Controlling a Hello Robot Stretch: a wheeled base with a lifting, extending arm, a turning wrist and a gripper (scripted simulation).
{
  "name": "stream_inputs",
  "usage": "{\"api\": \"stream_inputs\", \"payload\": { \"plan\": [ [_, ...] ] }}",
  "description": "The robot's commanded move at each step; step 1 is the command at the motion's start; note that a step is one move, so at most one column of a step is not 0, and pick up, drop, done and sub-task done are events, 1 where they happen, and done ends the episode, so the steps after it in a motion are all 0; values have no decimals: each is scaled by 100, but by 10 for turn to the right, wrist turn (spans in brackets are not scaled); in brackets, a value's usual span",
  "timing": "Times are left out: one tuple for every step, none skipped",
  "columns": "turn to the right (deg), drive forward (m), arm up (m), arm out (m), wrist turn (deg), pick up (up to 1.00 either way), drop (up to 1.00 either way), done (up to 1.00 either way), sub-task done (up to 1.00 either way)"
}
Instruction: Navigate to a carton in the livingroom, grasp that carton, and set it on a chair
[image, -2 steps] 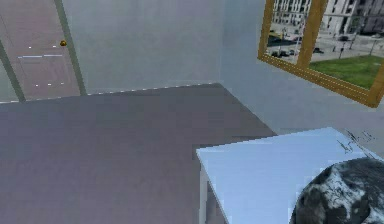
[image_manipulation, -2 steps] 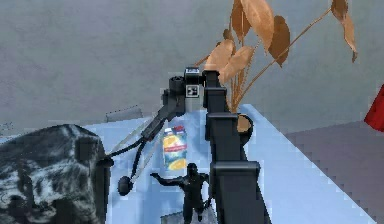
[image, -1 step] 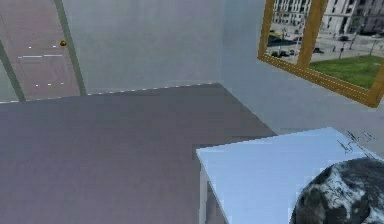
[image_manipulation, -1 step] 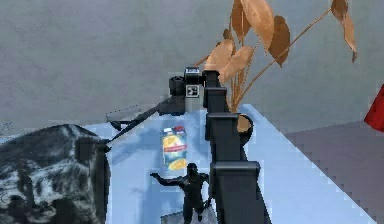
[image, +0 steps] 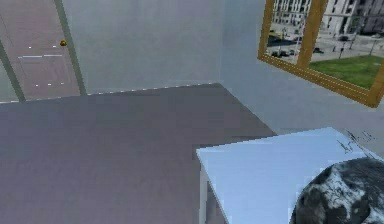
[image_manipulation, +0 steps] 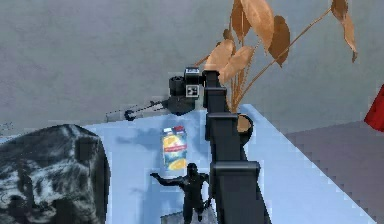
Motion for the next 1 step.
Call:
{"api": "stream_inputs", "payload": {
  "plan": [
    [0, 0, 0, 0, 180, 0, 0, 0, 0]
  ]
}}
